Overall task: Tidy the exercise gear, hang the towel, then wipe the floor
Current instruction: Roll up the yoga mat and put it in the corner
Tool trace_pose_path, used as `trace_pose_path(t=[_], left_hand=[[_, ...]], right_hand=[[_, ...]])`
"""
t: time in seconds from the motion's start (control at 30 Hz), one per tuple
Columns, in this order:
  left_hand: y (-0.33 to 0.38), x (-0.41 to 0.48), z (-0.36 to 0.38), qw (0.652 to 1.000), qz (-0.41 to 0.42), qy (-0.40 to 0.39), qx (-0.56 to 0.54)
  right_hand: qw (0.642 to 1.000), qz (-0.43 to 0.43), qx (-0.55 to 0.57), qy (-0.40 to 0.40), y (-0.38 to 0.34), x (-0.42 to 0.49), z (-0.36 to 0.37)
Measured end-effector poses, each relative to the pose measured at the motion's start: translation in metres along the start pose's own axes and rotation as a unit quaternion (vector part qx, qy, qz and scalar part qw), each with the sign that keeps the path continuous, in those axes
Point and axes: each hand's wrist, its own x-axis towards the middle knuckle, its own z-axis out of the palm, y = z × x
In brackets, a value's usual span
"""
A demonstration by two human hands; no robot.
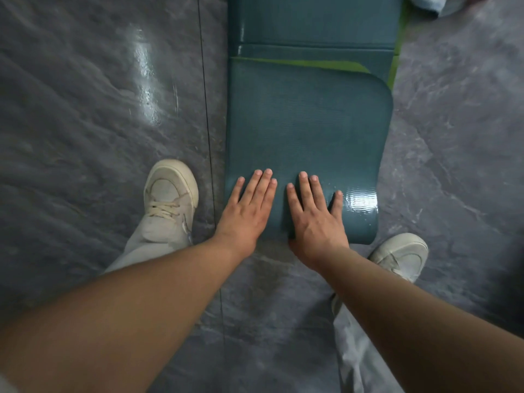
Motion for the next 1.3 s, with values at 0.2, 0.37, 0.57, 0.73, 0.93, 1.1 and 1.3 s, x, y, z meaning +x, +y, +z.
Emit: trace_pose_path(t=[0.2, 0.37, 0.57, 0.73, 0.93, 1.1, 1.3], left_hand=[[-0.019, -0.015, -0.04, 0.992, 0.054, -0.071, -0.087], [-0.028, -0.029, -0.088, 0.983, 0.085, -0.121, -0.105], [-0.013, -0.049, -0.127, 0.994, 0.083, -0.066, -0.04], [0.009, -0.075, -0.131, 0.995, 0.083, 0.02, 0.047], [0.005, -0.069, -0.127, 0.992, 0.094, 0.075, 0.034], [0.007, -0.068, -0.137, 0.994, 0.099, 0.033, 0.027], [0.013, -0.072, -0.135, 0.995, 0.099, -0.003, -0.016]], right_hand=[[0.999, -0.002, -0.022, 0.041, -0.004, -0.034, -0.019], [0.996, -0.006, -0.042, 0.08, -0.001, -0.058, -0.048], [0.998, -0.009, -0.02, 0.063, 0.005, -0.068, -0.077], [0.997, -0.003, -0.009, 0.076, 0.001, -0.081, -0.093], [0.996, 0.013, -0.022, 0.084, 0.0, -0.091, -0.105], [0.994, 0.012, -0.027, 0.106, -0.002, -0.099, -0.103], [0.997, 0.001, -0.009, 0.08, 0.002, -0.102, -0.095]])
